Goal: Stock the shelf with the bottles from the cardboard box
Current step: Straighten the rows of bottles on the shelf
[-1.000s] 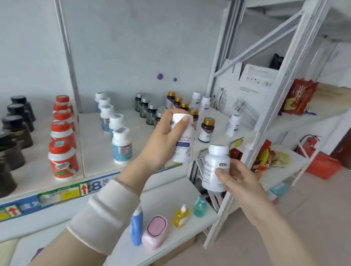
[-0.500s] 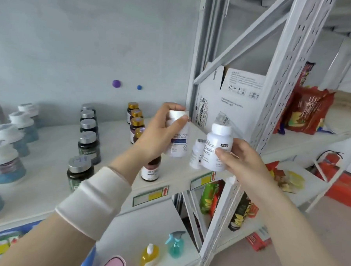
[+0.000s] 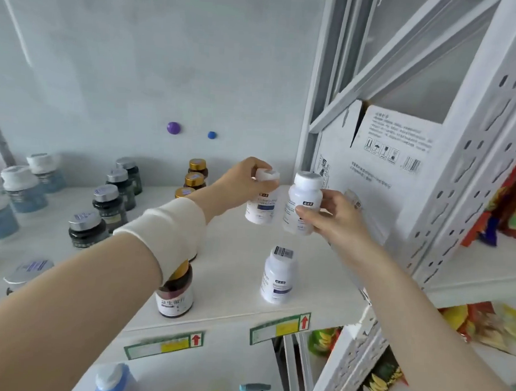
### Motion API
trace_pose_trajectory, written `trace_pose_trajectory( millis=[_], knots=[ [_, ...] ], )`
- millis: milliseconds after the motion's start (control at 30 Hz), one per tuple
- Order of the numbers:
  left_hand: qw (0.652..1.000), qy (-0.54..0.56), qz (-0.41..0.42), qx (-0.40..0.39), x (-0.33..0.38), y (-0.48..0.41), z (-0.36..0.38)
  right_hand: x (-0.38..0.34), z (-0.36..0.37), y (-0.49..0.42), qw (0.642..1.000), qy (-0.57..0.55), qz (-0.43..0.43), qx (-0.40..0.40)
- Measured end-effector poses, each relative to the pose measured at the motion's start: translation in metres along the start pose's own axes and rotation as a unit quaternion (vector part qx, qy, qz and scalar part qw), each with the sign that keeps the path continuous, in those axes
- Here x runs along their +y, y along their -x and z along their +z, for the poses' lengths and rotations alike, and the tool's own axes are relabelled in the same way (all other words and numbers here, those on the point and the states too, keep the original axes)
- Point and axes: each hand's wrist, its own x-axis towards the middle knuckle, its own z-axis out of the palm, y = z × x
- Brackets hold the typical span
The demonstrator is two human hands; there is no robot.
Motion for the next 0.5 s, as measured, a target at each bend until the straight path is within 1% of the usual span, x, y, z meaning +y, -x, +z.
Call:
trace_pose_trajectory(
  millis=[133, 233, 300, 500],
  knots=[
    [0.999, -0.016, -0.034, -0.03, -0.021, -0.028, 0.001, 0.031, 0.005, -0.018, 0.999, 0.032, 0.028, -0.032],
    [0.994, -0.058, -0.05, -0.085, -0.031, -0.042, 0.004, 0.051, 0.008, -0.025, 0.996, 0.037, 0.035, -0.066],
    [0.989, -0.065, -0.064, -0.113, -0.035, -0.046, 0.006, 0.063, 0.009, -0.028, 0.995, 0.034, 0.04, -0.086],
    [0.975, -0.117, -0.109, -0.152, -0.045, -0.049, 0.011, 0.085, 0.014, -0.037, 0.989, 0.044, 0.061, -0.127]
  ],
)
